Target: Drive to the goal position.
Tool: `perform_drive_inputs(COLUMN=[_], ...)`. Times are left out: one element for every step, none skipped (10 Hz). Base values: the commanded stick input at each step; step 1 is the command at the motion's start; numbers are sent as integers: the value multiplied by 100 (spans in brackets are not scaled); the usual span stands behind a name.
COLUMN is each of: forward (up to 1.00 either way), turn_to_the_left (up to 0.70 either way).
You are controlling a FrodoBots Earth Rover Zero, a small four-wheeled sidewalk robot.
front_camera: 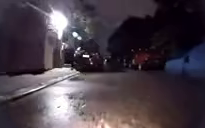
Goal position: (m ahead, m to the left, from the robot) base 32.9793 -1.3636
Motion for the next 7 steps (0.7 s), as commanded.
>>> perform_drive_inputs(forward=[100,100,100,100,100,100,100], turn_to_the_left=[0,0,-15,0,0,0,0])
